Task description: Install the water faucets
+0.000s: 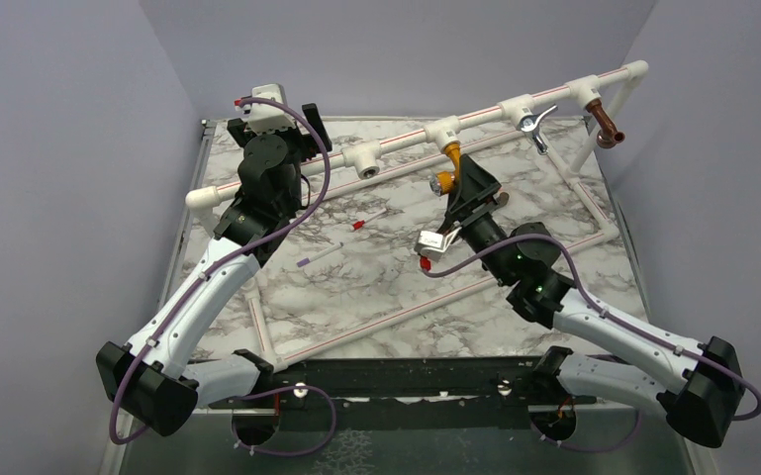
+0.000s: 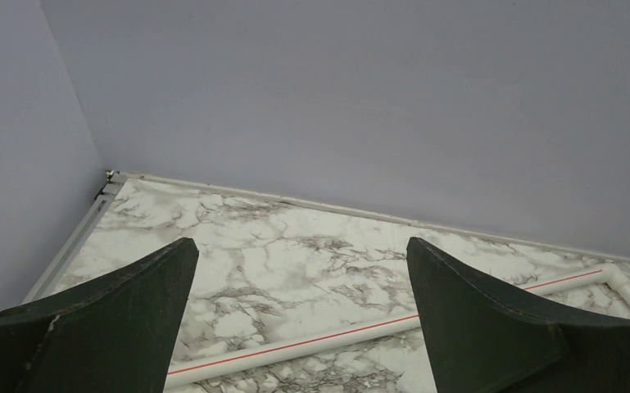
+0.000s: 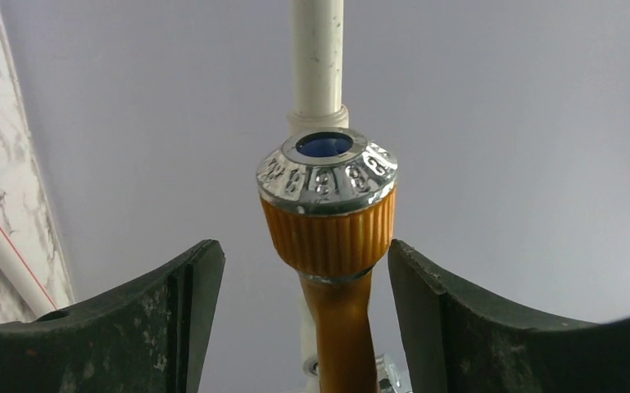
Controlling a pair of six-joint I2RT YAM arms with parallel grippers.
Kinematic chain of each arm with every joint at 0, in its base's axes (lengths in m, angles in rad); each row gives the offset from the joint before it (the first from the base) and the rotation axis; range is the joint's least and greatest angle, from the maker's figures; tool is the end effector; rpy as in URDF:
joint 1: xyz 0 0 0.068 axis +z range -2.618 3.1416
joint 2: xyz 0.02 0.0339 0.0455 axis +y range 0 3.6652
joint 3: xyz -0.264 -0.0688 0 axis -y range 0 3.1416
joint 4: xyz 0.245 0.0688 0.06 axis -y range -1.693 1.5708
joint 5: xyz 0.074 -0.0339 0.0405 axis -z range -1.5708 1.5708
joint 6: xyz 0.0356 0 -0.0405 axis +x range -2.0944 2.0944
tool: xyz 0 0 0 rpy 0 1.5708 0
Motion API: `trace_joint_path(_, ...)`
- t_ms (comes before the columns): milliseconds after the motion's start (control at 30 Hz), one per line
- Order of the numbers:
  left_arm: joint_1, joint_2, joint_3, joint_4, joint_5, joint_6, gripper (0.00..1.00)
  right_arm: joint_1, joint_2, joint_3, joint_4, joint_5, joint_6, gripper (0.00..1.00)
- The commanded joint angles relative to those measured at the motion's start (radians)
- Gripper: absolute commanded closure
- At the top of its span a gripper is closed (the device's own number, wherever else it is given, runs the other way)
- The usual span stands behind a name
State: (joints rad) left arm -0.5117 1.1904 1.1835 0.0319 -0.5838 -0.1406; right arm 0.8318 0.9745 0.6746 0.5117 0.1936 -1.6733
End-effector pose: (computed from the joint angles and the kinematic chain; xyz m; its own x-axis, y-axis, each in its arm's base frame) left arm 0.2459 -0.1156 0.4195 0.0317 -0.1519 -0.9879 -0.0681 0.9858 -0.1537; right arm 0.1600 0.1654 0.3398 0.5810 -0.8117 0.0598 0.2021 0.0727 -0.9767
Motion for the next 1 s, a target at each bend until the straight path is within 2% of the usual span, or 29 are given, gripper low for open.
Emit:
trace_joint_path(0, -0.040, 0.086, -0.122, -0.377, 0.056, -0.017, 0.01, 0.002, 0.019, 0.049, 0.107, -0.003, -0.059, 0.25)
trace_joint_path(200, -0.040, 0.086, -0.121, -0.377, 0.058, -0.018, 0.01, 0.003, 0.042, 0.056, 0.155, -0.012, -0.031, 0.35)
trace_joint_path(300, -0.040, 0.087, -0.122, -0.377, 0.059, -0.018, 0.01, 0.004, 0.048, 0.058, 0.163, -0.020, -0.010, 0.47)
trace_joint_path(367, -0.040, 0.089, -0.121, -0.377, 0.059, -0.017, 0.01, 0.003, 0.052, 0.059, 0.164, -0.018, 0.000, 0.57)
trace_joint_path(533, -0.040, 0.090, -0.121, -0.377, 0.060, -0.017, 0.01, 0.004, 0.049, 0.056, 0.170, -0.010, 0.057, 0.98)
trace_joint_path(667, -0.040, 0.090, -0.121, -0.377, 0.056, -0.017, 0.01, 0.004, 0.040, 0.039, 0.221, -0.020, 0.197, 1.00)
trace_joint_path(967, -0.040, 0.094, -0.122, -0.377, 0.053, -0.017, 0.01, 0.004, 0.037, 0.062, 0.337, 0.050, 0.824, 1.00)
